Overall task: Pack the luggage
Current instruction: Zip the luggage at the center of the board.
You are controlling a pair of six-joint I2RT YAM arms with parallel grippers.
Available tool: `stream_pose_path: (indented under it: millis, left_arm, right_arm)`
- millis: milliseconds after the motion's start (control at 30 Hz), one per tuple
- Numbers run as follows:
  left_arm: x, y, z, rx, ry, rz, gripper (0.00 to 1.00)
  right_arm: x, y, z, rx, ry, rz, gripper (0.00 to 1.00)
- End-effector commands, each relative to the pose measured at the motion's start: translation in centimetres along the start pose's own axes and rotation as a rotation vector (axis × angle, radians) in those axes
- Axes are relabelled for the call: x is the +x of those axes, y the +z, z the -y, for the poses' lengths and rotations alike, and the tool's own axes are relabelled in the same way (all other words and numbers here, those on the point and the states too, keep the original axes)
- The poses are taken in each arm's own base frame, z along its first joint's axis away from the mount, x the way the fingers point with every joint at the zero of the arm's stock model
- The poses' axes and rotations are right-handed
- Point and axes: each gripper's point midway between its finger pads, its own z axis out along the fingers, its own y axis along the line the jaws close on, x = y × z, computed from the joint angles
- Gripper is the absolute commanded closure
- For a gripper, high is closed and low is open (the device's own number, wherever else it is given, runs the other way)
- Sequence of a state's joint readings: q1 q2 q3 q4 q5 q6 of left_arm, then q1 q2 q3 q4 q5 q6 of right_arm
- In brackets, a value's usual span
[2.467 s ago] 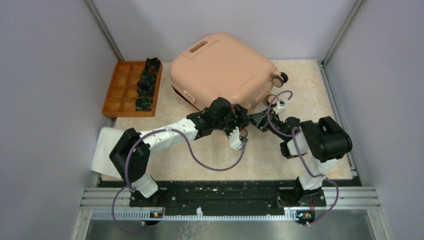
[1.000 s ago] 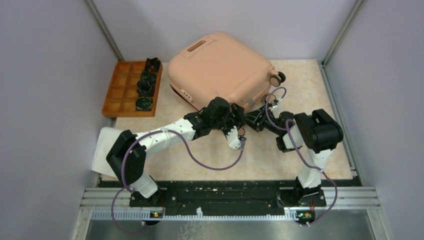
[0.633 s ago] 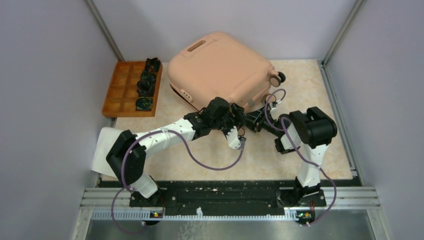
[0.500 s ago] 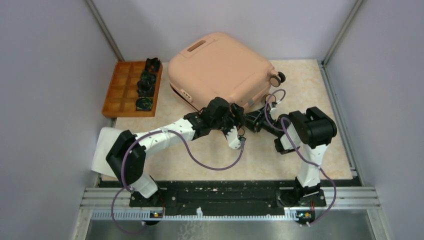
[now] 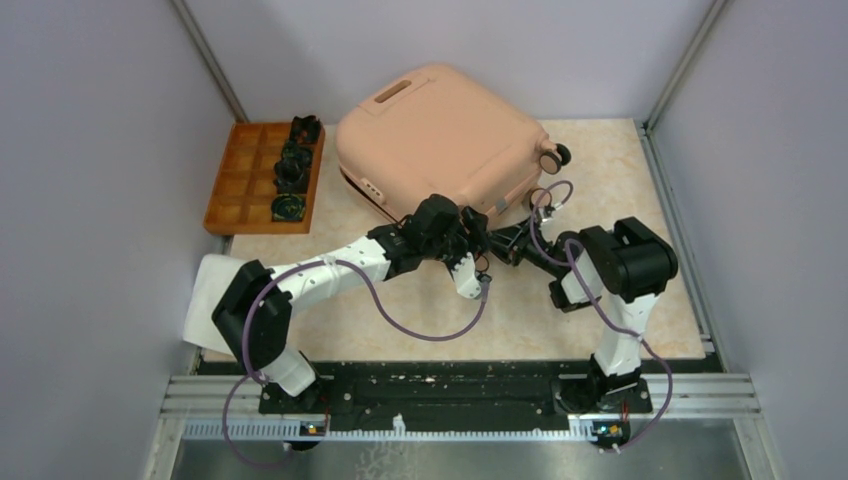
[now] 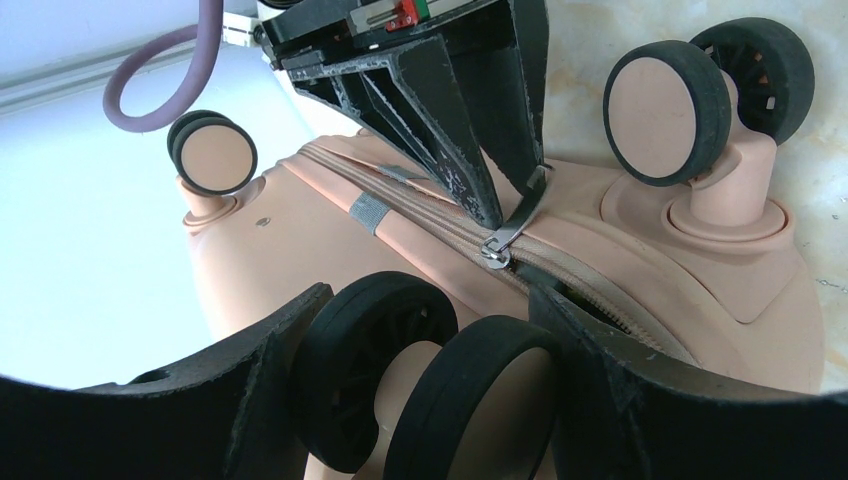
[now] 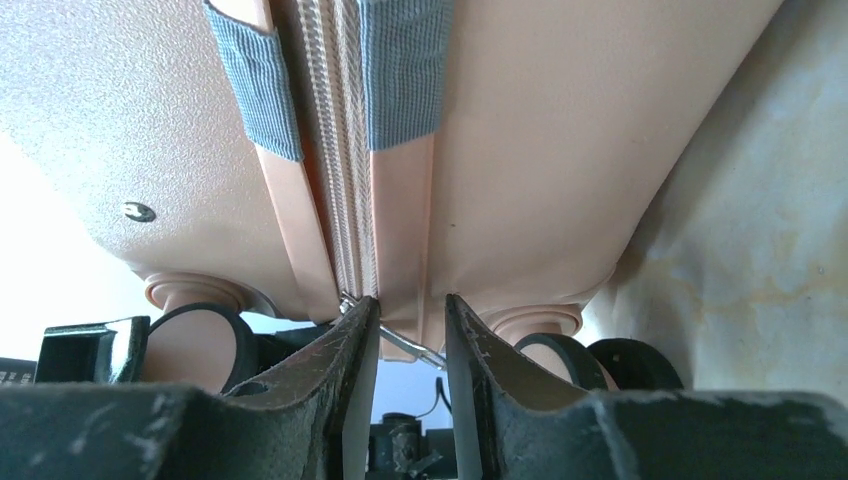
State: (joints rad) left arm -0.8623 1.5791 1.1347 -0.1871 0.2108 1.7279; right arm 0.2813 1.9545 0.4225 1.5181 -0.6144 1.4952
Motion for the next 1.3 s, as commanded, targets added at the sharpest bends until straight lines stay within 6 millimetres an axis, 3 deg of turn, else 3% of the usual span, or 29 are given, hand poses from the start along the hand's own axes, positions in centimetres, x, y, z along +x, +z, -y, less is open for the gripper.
stream_pose_path:
  millis: [0, 233, 533, 600, 700, 800, 867, 1033, 1267]
  left_arm:
    - [0.8, -4.0, -7.7, -0.253, 0.090, -0.063, 1.00]
    - [0.9, -4.1, -7.9, -0.255, 0.098, -0.068, 1.00]
    - [1.0, -4.2, -8.1, -0.261, 0.105, -0.075, 1.00]
    - [1.0, -4.2, -8.3, -0.263, 0.107, -0.075, 1.00]
    - [0.9, -4.2, -8.2, -0.261, 0.109, -0.071, 1.00]
    - [0.9, -4.3, -8.2, -0.261, 0.114, -0.073, 1.00]
    - [0.9, -4.3, -8.3, -0.264, 0.117, -0.076, 1.00]
    - [0.9, -4.5, -8.5, -0.269, 0.118, -0.076, 1.00]
    - [0.9, -4.6, -8.5, -0.268, 0.125, -0.075, 1.00]
  right_arm:
    - [0.8, -0.9, -4.9, -0.181, -0.117, 0.008, 0.70]
    - [1.0, -1.1, -5.5, -0.193, -0.128, 0.006, 0.68]
    - [1.6, -0.6, -5.9, -0.212, -0.143, -0.035, 0.75]
    - [2.1, -0.4, -5.8, -0.215, -0.154, -0.067, 0.68]
    - [2.1, -0.3, -5.2, -0.207, -0.169, -0.084, 0.45]
    - [2.2, -0.2, -5.3, -0.217, -0.213, -0.107, 0.38]
    - [2.1, -0.2, -4.9, -0.215, -0.221, -0.131, 0.40]
    - [2.7, 0.1, -3.8, -0.210, -0.234, -0.204, 0.64]
    - [2.9, -1.0, -5.6, -0.258, -0.325, -0.242, 0.66]
